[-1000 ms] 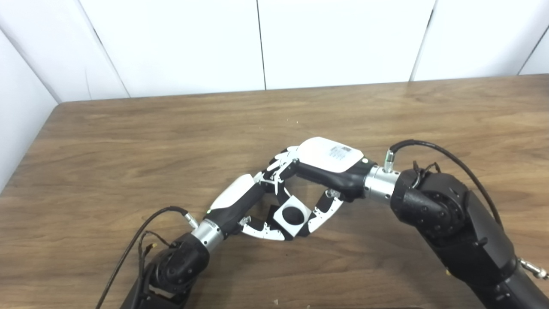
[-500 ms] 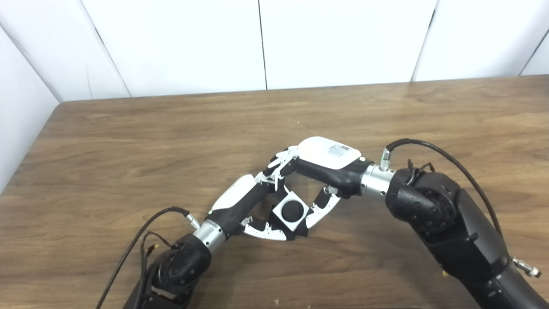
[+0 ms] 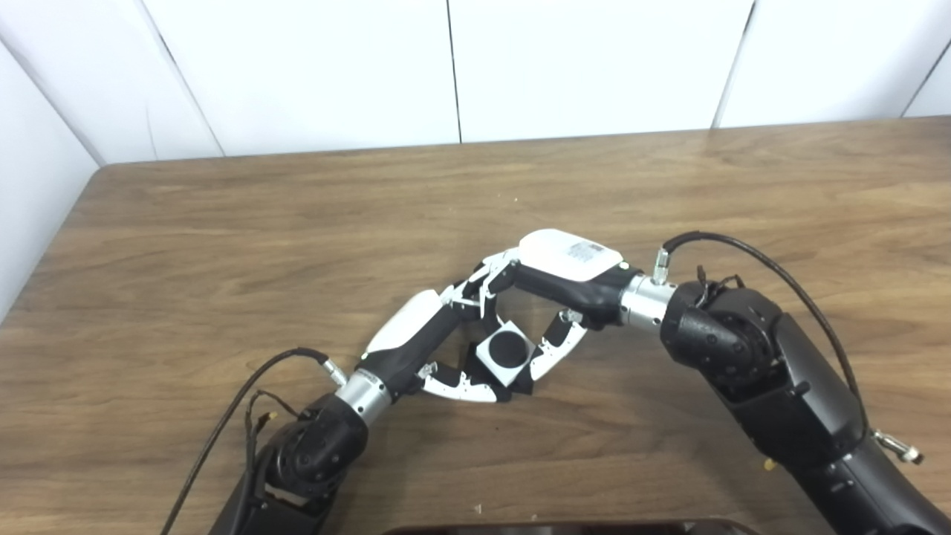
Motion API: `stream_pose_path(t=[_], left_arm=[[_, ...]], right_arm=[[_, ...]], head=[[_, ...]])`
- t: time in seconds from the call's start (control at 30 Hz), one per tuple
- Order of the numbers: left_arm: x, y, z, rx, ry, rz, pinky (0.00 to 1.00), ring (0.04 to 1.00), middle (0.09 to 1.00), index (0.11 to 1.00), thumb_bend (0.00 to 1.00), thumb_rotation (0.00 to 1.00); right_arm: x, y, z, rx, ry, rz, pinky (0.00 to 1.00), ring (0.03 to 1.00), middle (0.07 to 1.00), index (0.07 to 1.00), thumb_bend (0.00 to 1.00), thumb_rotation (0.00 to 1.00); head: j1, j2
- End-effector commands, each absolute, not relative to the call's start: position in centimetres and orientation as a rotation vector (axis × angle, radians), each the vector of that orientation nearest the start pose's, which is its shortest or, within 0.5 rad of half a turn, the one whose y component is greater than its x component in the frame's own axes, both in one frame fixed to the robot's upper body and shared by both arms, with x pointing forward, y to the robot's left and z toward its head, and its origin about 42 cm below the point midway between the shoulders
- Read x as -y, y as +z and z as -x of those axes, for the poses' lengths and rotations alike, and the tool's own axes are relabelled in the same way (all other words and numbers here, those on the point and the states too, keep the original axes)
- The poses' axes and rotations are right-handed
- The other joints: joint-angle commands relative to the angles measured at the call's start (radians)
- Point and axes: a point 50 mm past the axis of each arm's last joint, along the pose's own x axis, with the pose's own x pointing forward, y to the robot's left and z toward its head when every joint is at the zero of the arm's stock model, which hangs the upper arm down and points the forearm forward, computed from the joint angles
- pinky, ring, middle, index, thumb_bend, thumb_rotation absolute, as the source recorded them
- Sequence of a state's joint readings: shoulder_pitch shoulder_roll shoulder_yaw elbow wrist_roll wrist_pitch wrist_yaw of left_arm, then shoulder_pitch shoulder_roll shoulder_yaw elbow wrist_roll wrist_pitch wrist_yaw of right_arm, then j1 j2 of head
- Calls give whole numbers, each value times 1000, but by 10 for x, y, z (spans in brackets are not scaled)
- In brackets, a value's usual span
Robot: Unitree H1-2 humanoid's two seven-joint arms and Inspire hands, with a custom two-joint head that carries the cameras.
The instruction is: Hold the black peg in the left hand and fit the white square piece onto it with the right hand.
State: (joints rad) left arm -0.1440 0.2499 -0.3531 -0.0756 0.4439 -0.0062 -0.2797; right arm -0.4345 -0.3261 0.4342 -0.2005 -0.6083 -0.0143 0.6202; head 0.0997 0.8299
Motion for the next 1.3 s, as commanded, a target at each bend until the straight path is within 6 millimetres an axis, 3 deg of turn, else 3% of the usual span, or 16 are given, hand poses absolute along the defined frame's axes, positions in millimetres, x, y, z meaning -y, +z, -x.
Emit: stream_pose_path(t=[0.0, 0.2, 0.23, 0.3, 0.37, 0.5, 0.77, 1.27], left_arm=[[-167, 124, -300, 111, -660, -749, 1000, 1000, 1000, 491, 522, 76], [-170, 124, -300, 104, -655, -748, 1000, 1000, 1000, 491, 522, 76], [-170, 124, -300, 104, -655, -749, 1000, 1000, 1000, 491, 522, 76], [-171, 124, -300, 103, -654, -751, 1000, 1000, 1000, 491, 521, 76], [-172, 124, -300, 102, -655, -752, 1000, 1000, 1000, 492, 521, 76], [-174, 124, -301, 103, -654, -750, 1000, 1000, 1000, 492, 521, 76], [-175, 124, -302, 102, -655, -759, 1000, 1000, 1000, 492, 521, 77], [-180, 125, -302, 91, -652, -757, 1000, 1000, 1000, 492, 522, 75]], right_arm=[[142, 242, -360, 441, 839, 1188, 904, 881, 803, 482, 519, 136], [148, 239, -358, 358, 891, 1260, 938, 916, 855, 494, 522, 151], [149, 240, -357, 340, 901, 1269, 944, 929, 878, 634, 727, 224], [150, 241, -357, 321, 912, 1281, 949, 938, 899, 729, 844, 271], [152, 242, -356, 308, 915, 1286, 944, 948, 931, 831, 916, 305], [158, 247, -358, 303, 902, 1290, 939, 957, 953, 919, 952, 331], [176, 256, -363, 263, 848, 1312, 941, 967, 963, 913, 950, 325], [236, 271, -376, 200, 682, 1305, 917, 947, 926, 851, 920, 279]], head=[[1, 0], [-3, 0], [-4, 0], [-5, 0], [-5, 1], [-11, 1], [-11, 4], [-30, 6]])
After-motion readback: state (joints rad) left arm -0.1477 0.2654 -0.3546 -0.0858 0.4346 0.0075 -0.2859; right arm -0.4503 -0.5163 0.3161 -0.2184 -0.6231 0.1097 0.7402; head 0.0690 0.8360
